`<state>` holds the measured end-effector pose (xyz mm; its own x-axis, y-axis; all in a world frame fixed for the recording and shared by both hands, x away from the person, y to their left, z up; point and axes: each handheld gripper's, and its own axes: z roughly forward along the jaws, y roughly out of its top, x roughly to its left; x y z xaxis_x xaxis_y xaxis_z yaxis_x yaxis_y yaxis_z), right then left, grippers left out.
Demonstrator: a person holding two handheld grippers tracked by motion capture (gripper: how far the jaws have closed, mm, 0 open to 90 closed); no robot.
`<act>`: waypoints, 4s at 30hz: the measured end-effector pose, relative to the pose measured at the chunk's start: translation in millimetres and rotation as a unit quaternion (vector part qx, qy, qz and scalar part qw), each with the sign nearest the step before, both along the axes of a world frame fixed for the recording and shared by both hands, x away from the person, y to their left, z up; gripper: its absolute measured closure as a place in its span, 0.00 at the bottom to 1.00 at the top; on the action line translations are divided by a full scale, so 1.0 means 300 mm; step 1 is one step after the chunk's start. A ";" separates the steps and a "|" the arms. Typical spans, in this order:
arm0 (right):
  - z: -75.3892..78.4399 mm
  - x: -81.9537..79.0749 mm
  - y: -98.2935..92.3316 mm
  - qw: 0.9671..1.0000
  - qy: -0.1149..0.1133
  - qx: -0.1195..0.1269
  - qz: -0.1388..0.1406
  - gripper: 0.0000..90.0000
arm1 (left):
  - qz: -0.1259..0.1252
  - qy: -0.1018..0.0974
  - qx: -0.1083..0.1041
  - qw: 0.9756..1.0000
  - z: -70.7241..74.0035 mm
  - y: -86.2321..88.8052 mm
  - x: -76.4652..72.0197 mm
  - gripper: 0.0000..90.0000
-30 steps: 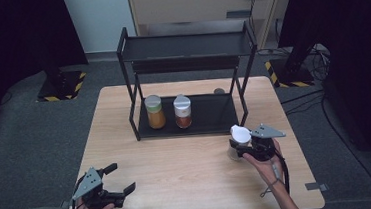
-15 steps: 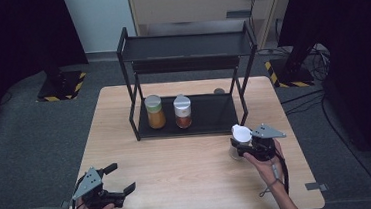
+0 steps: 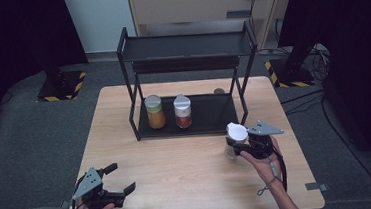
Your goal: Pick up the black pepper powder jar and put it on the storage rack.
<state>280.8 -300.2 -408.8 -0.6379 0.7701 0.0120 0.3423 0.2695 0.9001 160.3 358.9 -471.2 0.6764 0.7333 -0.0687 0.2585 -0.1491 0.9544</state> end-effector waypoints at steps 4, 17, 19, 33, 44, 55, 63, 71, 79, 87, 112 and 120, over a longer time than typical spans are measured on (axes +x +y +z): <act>0.024 0.019 0.020 1.000 0.001 0.001 0.006 0.35 | 0.000 0.000 -0.001 1.000 0.000 0.001 0.000 0.01; 0.082 0.086 0.083 1.000 0.005 -0.004 0.010 0.35 | -0.001 0.000 -0.002 1.000 -0.001 0.002 0.000 0.01; 0.088 0.099 0.092 1.000 0.006 -0.002 0.009 0.35 | 0.000 0.001 -0.002 1.000 -0.001 0.002 0.001 0.01; 0.135 0.185 0.175 1.000 -0.005 -0.005 -0.011 0.35 | -0.001 0.001 -0.004 1.000 -0.002 0.004 0.001 0.01; 0.138 0.254 0.220 1.000 -0.006 -0.004 -0.019 0.35 | -0.002 0.001 -0.005 1.000 -0.002 0.004 0.001 0.01; 0.104 0.330 0.264 0.999 -0.004 -0.014 -0.035 0.35 | -0.003 0.002 -0.006 1.000 -0.004 0.006 0.003 0.01; 0.070 0.359 0.288 0.999 -0.007 -0.020 -0.050 0.35 | -0.003 0.002 -0.007 1.000 -0.004 0.006 0.003 0.01; 0.034 0.382 0.307 0.998 -0.001 -0.014 -0.065 0.35 | -0.003 0.002 -0.007 1.000 -0.004 0.006 0.004 0.01; 0.015 0.391 0.320 0.997 0.001 -0.015 -0.072 0.35 | -0.004 0.002 -0.007 1.000 -0.004 0.007 0.004 0.01; 0.005 0.399 0.315 0.997 0.003 -0.010 -0.077 0.35 | -0.004 0.002 -0.008 1.000 -0.004 0.007 0.004 0.01; -0.024 0.397 0.311 0.997 0.001 -0.009 -0.077 0.35 | -0.005 0.002 -0.007 1.000 -0.004 0.006 0.004 0.01; -0.036 0.388 0.308 0.997 -0.006 -0.007 -0.076 0.34 | -0.005 0.002 -0.005 1.000 -0.003 0.005 0.004 0.01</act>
